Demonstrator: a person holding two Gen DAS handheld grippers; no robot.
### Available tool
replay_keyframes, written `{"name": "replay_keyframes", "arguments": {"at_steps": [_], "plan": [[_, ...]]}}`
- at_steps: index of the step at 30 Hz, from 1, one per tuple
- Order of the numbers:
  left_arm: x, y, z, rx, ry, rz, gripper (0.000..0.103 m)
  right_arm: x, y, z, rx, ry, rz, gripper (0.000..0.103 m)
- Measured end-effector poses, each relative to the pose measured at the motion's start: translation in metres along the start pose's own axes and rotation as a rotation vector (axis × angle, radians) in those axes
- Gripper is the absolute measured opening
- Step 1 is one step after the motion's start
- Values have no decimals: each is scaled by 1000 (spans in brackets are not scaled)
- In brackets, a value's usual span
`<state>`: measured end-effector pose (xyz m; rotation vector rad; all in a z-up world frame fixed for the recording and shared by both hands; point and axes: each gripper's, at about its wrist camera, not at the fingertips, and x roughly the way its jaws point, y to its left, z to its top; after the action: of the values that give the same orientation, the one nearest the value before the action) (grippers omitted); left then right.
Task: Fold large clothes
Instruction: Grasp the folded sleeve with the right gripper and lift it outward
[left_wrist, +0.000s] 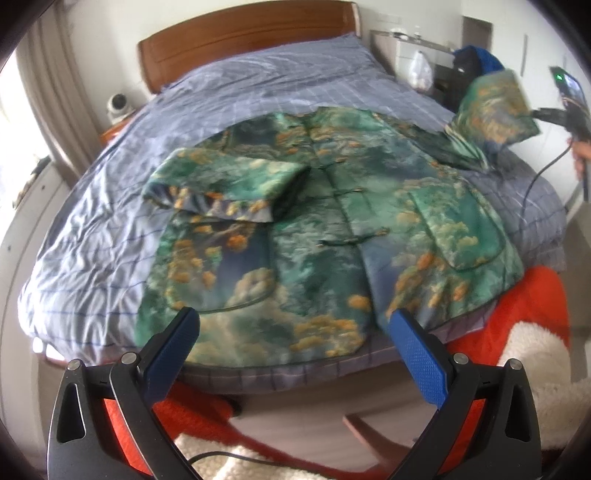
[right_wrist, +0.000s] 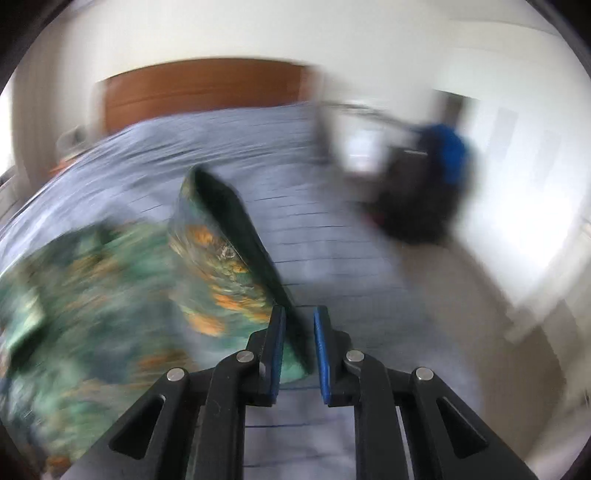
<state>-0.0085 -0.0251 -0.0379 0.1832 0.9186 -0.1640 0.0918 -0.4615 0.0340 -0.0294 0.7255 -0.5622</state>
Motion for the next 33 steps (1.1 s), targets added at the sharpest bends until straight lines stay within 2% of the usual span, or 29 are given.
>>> {"name": "replay_keyframes", "arguments": {"at_steps": [1, 4, 7, 8, 11, 14, 16, 18, 21, 23, 24, 25, 27, 29, 30, 31, 33], "plan": [[0, -4, 0, 13, -1, -3, 103, 2, -34, -3, 48, 11, -66, 16], [-1, -11, 1, 46, -1, 7, 103, 11, -102, -29, 151, 57, -179, 19], [-1, -12, 4, 49, 3, 21, 102, 26, -139, -63, 227, 140, -194, 40], [-1, -11, 5, 48, 4, 26, 102, 29, -146, -73, 254, 151, -184, 41], [-1, -12, 8, 51, 8, 34, 102, 34, -163, -98, 367, 178, -121, 42], [-2, -19, 9, 69, 7, 39, 103, 51, -177, -116, 557, 198, 34, 46], [-2, -21, 10, 77, 8, 40, 103, 64, -186, -128, 712, 216, 177, 46], [-2, -24, 10, 80, 12, 41, 103, 84, -183, -139, 799, 257, 245, 48], [-3, -23, 11, 79, 17, 48, 103, 110, -180, -151, 885, 298, 227, 48], [-4, -20, 10, 75, 18, 55, 103, 129, -183, -152, 910, 301, 189, 44], [-4, -18, 10, 70, 21, 59, 103, 135, -186, -153, 898, 312, 146, 36], [-3, -14, 11, 61, 26, 61, 103, 143, -189, -156, 869, 331, 77, 32], [2, -1, 15, 41, 33, 68, 103, 143, -191, -160, 847, 325, 51, 33], [8, 22, 28, 30, 0, 129, 103, 128, -188, -157, 810, 311, 7, 43], [11, 33, 36, 28, -22, 162, 103, 122, -185, -155, 785, 309, -28, 53], [16, 44, 45, 29, -40, 186, 103, 107, -177, -151, 741, 299, -82, 58], [32, 65, 71, 49, -54, 198, 103, 84, -164, -145, 685, 261, -88, 59]]}}
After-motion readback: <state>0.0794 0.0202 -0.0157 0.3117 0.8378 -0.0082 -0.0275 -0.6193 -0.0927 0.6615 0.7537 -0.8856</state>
